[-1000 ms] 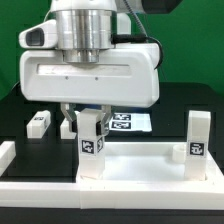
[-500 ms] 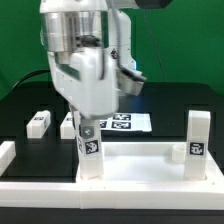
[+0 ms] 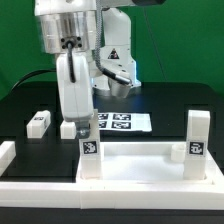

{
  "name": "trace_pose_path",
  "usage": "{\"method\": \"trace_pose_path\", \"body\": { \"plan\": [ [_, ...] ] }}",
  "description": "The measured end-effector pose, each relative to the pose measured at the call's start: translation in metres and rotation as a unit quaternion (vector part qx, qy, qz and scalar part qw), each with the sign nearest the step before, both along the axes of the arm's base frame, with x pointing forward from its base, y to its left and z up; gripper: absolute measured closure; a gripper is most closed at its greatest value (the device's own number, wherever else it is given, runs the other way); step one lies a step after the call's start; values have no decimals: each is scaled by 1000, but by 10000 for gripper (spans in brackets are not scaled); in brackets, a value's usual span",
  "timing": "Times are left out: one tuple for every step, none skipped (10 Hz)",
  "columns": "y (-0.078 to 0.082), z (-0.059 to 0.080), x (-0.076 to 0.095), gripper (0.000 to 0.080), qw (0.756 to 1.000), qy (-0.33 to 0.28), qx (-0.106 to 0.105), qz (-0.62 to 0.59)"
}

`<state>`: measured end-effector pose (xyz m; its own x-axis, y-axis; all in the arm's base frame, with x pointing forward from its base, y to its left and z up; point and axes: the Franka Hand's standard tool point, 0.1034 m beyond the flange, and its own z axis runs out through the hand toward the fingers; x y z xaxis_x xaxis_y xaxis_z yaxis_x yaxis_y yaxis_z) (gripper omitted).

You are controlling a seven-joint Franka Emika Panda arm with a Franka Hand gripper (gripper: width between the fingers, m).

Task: Assemble desk

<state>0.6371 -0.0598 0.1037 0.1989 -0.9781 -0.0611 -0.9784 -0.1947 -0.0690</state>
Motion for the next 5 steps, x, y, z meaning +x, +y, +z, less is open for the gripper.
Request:
{"method": "trace_pose_path", "body": {
  "plan": [
    [4, 2, 0, 302, 995, -5, -10, 94],
    [9, 2, 1, 302, 984, -10, -13, 175],
    [17, 8, 2, 183, 966, -17, -10, 260],
    [21, 14, -1, 159, 955, -28, -13, 296],
    [20, 14, -4, 159, 946, -29, -14, 322]
  ]
}}
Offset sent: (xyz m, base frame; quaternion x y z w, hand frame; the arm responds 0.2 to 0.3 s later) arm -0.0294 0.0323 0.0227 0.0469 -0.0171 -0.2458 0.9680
